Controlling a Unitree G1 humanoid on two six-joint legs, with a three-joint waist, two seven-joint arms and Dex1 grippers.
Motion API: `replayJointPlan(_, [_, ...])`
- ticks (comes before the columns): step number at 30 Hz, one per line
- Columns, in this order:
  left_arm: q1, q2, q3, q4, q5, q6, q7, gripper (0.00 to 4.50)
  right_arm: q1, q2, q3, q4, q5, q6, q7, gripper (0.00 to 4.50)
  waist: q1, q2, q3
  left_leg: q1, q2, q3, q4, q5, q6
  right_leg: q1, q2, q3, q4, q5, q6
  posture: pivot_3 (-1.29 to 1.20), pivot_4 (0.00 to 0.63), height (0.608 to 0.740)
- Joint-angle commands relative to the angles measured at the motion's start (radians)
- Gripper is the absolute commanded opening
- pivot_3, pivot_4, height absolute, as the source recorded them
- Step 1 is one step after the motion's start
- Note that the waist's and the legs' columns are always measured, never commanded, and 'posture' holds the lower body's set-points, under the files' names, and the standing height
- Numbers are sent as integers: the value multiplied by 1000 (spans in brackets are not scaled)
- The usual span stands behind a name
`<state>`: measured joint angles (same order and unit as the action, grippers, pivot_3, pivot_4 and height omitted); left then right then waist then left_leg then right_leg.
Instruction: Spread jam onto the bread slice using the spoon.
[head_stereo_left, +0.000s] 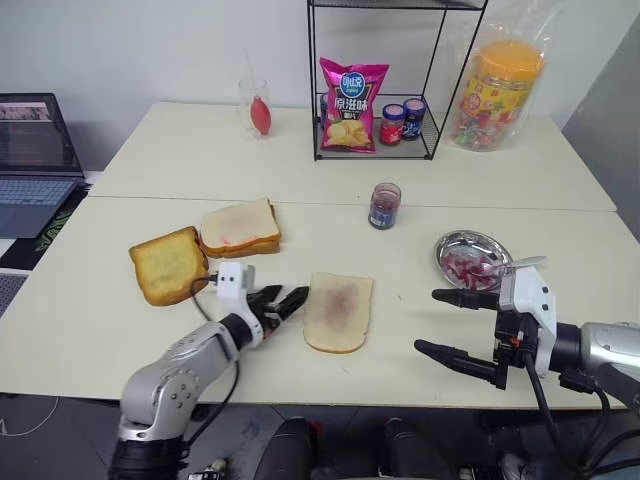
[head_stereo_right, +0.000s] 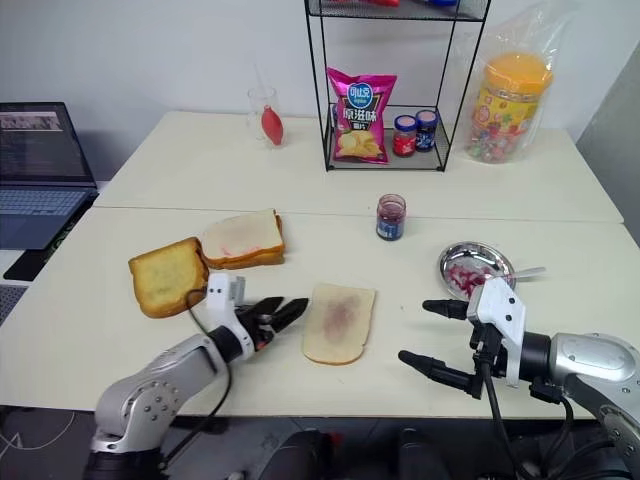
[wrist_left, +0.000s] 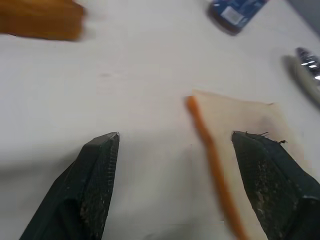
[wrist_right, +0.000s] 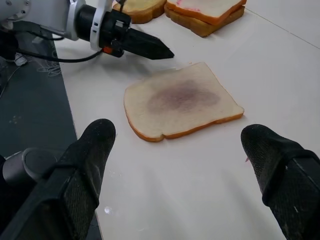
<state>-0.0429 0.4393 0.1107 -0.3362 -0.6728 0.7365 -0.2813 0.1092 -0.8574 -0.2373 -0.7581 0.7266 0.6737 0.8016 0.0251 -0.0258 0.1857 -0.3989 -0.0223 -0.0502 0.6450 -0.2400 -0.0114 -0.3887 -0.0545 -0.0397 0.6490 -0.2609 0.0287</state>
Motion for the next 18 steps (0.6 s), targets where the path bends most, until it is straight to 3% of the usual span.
replayJointPlan(1, [-81,162,6,-182,67,-157,-209,3823,-1,130,-90,36,-64,-139,-114,4500,0,-4,2,-1,1,-1,0,0,0,-1,1,-2,0,0,-1,0,150,740])
replayJointPlan(4, [-143,268,-66,-200,127,-236,-361,4154,-7,202,-141,79,-32,-125,-185,4500,9,2,2,-2,0,-1,0,0,0,0,0,-1,-3,1,-3,0,150,740])
replayJointPlan(5, [-164,304,-96,-211,148,-265,-421,4479,-3,219,-162,94,-18,-122,-198,4500,9,2,2,-2,-1,1,0,0,0,0,-1,1,-4,2,-5,0,150,740])
replayJointPlan(11, [-285,376,-135,-277,5,-154,-586,4479,-6,321,-353,171,101,-74,-390,4500,-1,4,1,-1,0,3,-1,-1,1,-1,0,2,-3,3,-5,0,150,740])
replayJointPlan(18, [-415,381,-223,-273,35,-123,-665,4479,-54,402,-463,298,216,40,-675,4500,-3,6,2,0,1,3,-1,0,1,0,1,2,-1,1,-1,0,150,740])
